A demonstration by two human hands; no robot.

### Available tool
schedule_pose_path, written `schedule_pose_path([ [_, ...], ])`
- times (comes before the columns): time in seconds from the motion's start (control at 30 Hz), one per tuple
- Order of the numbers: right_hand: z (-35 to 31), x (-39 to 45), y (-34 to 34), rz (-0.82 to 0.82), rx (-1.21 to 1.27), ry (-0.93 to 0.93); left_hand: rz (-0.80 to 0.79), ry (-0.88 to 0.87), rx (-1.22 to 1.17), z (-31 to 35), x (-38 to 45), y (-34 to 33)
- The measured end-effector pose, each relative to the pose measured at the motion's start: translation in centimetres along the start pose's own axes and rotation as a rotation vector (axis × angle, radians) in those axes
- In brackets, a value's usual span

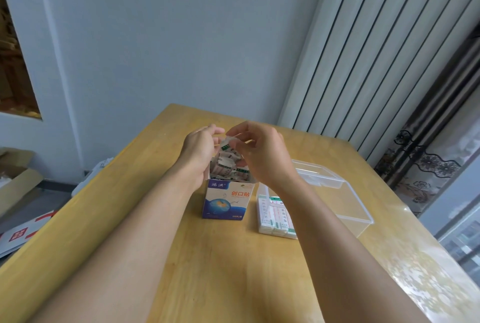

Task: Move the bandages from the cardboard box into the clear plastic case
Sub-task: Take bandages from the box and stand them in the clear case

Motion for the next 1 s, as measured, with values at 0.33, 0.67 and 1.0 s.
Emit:
schedule_pose_path([
  [0.33,0.4,0.2,-2.4,-0.173,-0.31,-0.059,-0.011,0.01,-0.059,0.0,-0.3,-0.1],
  [0.67,0.2,-0.2,0.7,0.023,-0.055,-0.006,-0.036,0.015,-0.011,-0.1,-0.5,-0.2],
  [1.0,-0.7,-1.7,4.8,0.245,0.208,0.093,-0.057,-0.13,0.225,3.8,-1.9,-1.2],
])
Point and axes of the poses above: each hand's wrist, its own x-axis towards the middle knuckle, its own y-axis out of the back of the hand, z = x × y, the point moved 9 cm from there along x, towards the middle knuckle, and after that the axes turned 15 degrees about -z, right-handed, at the moved point
